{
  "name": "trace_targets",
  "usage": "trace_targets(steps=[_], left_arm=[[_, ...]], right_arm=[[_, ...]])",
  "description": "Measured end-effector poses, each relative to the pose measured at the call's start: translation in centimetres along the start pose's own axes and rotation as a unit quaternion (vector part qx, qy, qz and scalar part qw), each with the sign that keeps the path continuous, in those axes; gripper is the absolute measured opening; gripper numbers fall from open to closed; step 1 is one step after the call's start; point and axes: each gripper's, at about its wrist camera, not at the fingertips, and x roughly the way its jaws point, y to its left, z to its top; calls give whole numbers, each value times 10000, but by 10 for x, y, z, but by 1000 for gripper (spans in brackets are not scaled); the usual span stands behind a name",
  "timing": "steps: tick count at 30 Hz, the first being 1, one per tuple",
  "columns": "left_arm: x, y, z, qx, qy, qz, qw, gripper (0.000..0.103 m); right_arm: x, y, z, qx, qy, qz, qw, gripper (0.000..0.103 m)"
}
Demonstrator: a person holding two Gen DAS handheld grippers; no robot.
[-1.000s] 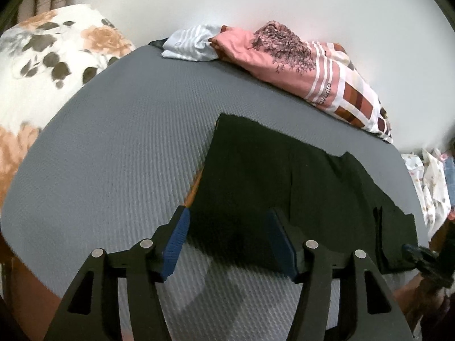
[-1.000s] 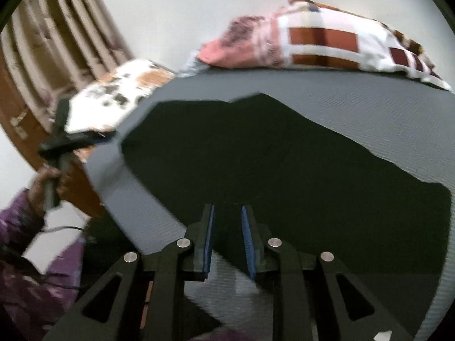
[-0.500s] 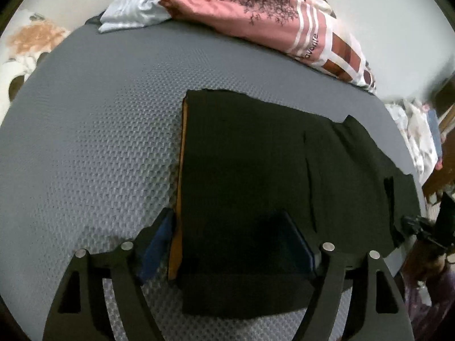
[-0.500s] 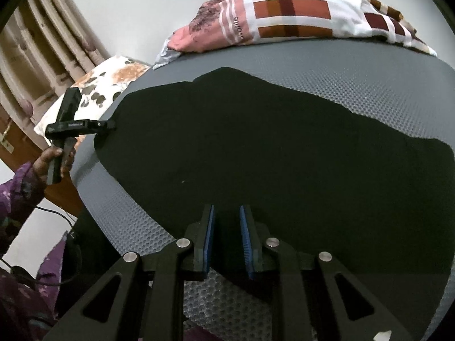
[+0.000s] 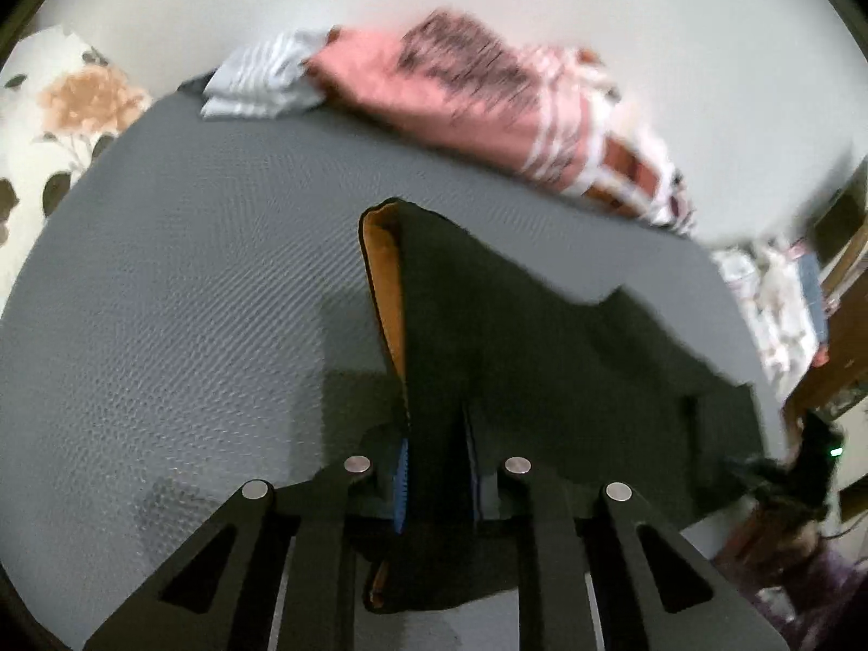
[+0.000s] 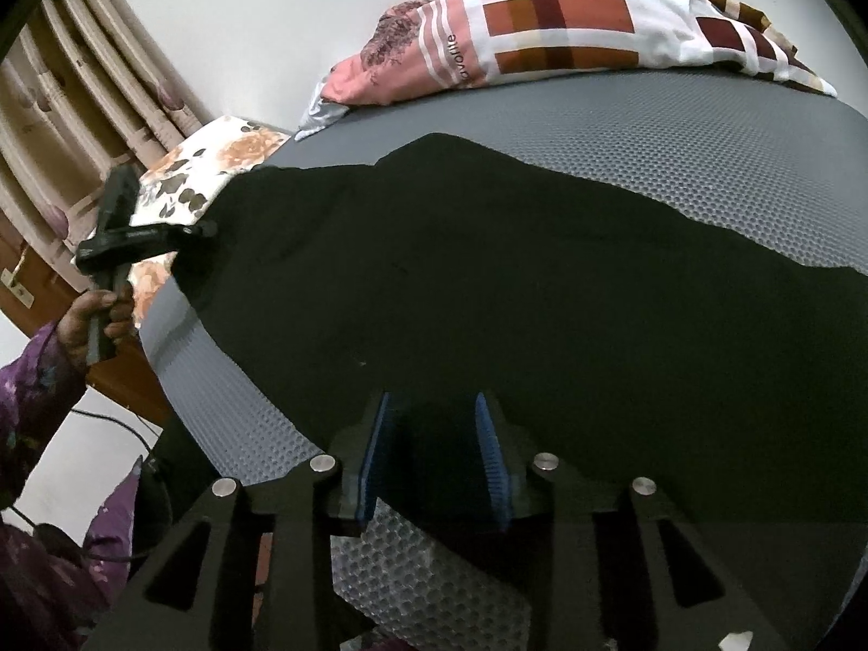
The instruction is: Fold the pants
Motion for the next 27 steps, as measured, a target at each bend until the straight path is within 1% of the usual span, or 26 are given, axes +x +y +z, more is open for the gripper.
trace_targets(steps=[1, 3, 5, 6, 7, 8, 9, 10, 11, 12, 13, 15, 16, 17, 18, 19, 20, 21, 22, 23, 25, 26, 27], left_arm=[[-8, -11, 2, 5, -64, -119, 9999, 16], [-19, -38, 6, 6, -148, -417, 9990, 15], [-25, -75, 9, 167, -198, -718, 9971, 15], [-25, -96, 9, 292, -187, -881, 9955, 15], [-23, -119, 6, 413, -167, -1073, 9932, 15], [-19, -141, 2, 492, -124, -1296, 9903, 15], [-14, -157, -2, 544, -67, -1488, 9873, 16], [-8, -173, -7, 600, -21, -1672, 9841, 16], [-1, -185, -11, 638, 2, -1796, 9817, 16], [7, -195, -15, 621, 38, -1939, 9790, 16], [16, -200, -19, 498, 91, -2124, 9759, 16], [26, -203, -23, 391, 104, -2244, 9737, 17], [30, -203, -26, 378, 140, -2241, 9737, 18], [33, -205, -26, 350, 184, -2224, 9742, 18], [35, -204, -28, 273, 212, -2294, 9727, 19], [34, -201, -30, 154, 247, -2480, 9683, 26], [35, -201, -30, 74, 316, -2579, 9656, 31], [38, -203, -31, 77, 340, -2553, 9662, 42], [36, -204, -31, 143, 266, -2477, 9684, 46], [35, -207, -30, 231, 181, -2394, 9705, 46], [31, -210, -33, 447, 164, -2291, 9722, 47], [30, -209, -34, 488, 155, -2250, 9730, 47], [27, -207, -36, 524, 116, -2123, 9757, 47]], right_arm=[[-1, 1, 2, 11, -32, 15, 10000, 33], [-5, 4, 7, 67, -193, 211, 9996, 33], [-8, 6, 16, 329, -363, 770, 9958, 33], [-8, 7, 19, 455, -413, 985, 9932, 34], [-8, 7, 23, 668, -474, 1346, 9875, 35], [-6, 7, 26, 837, -512, 1645, 9815, 40], [-5, 6, 29, 1007, -558, 1910, 9748, 49], [-4, 2, 32, 1356, -675, 2298, 9614, 54], [-1, -2, 33, 1622, -742, 2572, 9498, 62], [2, -6, 34, 1883, -777, 2855, 9365, 66], [9, -14, 35, 2292, -800, 3221, 9151, 66], [17, -23, 35, 2731, -842, 3571, 8893, 67], [24, -29, 34, 2977, -810, 3788, 8725, 67], [28, -31, 33, 3086, -797, 3870, 8653, 67], [32, -34, 31, 3216, -799, 3950, 8569, 68], [35, -37, 33, 3300, -781, 3980, 8524, 69], [37, -38, 33, 3353, -763, 4007, 8492, 70], [38, -39, 33, 3399, -758, 4048, 8455, 81], [40, -41, 33, 3505, -699, 3942, 8467, 85], [42, -43, 32, 3572, -677, 3903, 8459, 85], [44, -49, 28, 3689, -691, 3872, 8421, 85], [43, -51, 27, 3711, -680, 3830, 8432, 85], [44, -51, 27, 3712, -638, 3763, 8465, 85]])
